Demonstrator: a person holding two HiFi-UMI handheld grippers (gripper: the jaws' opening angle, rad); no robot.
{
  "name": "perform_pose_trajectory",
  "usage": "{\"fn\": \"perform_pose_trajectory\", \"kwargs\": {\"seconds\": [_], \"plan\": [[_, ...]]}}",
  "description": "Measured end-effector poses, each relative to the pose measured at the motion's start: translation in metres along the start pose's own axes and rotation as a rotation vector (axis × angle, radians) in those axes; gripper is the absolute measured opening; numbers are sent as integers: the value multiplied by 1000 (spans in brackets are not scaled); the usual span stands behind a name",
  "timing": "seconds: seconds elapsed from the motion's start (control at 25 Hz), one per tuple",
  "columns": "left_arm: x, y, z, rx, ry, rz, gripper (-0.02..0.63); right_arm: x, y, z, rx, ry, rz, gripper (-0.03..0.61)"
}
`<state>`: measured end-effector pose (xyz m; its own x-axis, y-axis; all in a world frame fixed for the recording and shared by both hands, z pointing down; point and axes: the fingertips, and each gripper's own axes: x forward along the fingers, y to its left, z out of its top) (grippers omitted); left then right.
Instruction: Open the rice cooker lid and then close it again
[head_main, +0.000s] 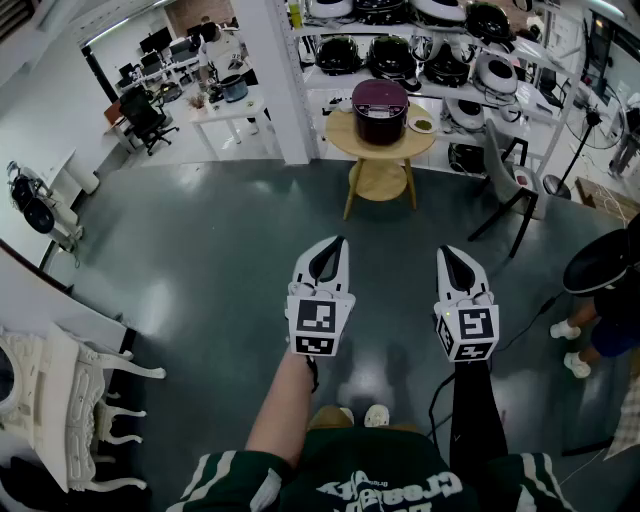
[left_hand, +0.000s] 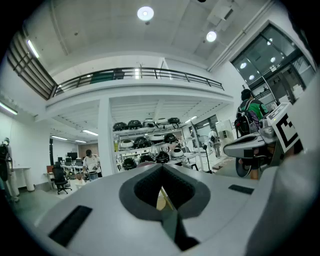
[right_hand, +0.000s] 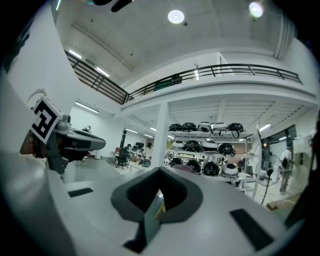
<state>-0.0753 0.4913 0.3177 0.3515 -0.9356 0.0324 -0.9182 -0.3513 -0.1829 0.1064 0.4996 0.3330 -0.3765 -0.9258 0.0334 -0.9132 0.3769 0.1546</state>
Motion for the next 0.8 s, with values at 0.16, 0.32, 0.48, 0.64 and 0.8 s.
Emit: {"fn": "perform_pose_trajectory", "kwargs": {"seconds": [0.16,0.32,0.48,0.64,0.8], "plan": [[-4,3,-1,6,1,1,-2,0,8,-1,-9,0,7,3],[-3,4,0,13,2,15,-2,0,9,-1,-8,-13,27,5],[-4,7,-1,9,-5,37,-2,4,4,-6,30,-12,9,5],[-6,2,-4,8,-3,28,2,1,-3,-8,50,-15,-2,57],[-3,-7,-5,12,1,14,72,-2,-9,-10,47,-11,2,124]]}}
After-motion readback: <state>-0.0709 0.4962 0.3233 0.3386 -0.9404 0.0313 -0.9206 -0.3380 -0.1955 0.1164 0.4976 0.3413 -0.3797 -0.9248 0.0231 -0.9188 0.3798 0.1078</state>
